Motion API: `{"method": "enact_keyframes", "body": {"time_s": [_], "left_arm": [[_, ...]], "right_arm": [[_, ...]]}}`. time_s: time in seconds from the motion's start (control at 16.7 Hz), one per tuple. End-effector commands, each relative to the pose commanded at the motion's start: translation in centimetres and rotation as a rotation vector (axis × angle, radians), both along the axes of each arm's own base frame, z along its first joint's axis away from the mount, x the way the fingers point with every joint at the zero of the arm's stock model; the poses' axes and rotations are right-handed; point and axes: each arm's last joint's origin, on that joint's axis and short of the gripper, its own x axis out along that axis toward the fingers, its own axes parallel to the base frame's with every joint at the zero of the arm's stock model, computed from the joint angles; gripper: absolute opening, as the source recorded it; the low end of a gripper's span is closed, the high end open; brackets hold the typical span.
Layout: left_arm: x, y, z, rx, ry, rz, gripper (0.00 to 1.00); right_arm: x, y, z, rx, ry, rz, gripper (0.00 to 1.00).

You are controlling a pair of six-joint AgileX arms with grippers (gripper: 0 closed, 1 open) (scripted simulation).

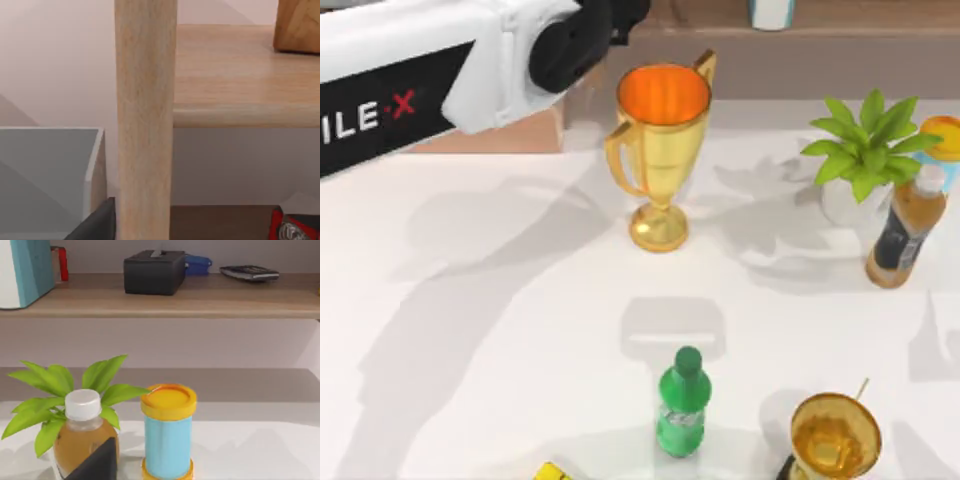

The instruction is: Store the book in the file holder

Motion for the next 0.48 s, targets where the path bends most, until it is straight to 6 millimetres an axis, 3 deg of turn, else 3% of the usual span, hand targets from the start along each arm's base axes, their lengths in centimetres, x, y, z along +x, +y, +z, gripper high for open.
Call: {"method": "enact_keyframes", "body": {"time_s": [0.24, 0.48], "left_arm": [[3.6, -9.0, -6.4, 0.012, 0.009, 0.017, 1.00], [4.6, -13.8, -11.5, 0.011, 0.004, 0.039, 1.00]], "right_arm": [[0.0, 0.0, 0.0, 0.000, 0.000, 0.000, 1.00], [0.0, 0.0, 0.0, 0.000, 0.000, 0.000, 1.00]]}}
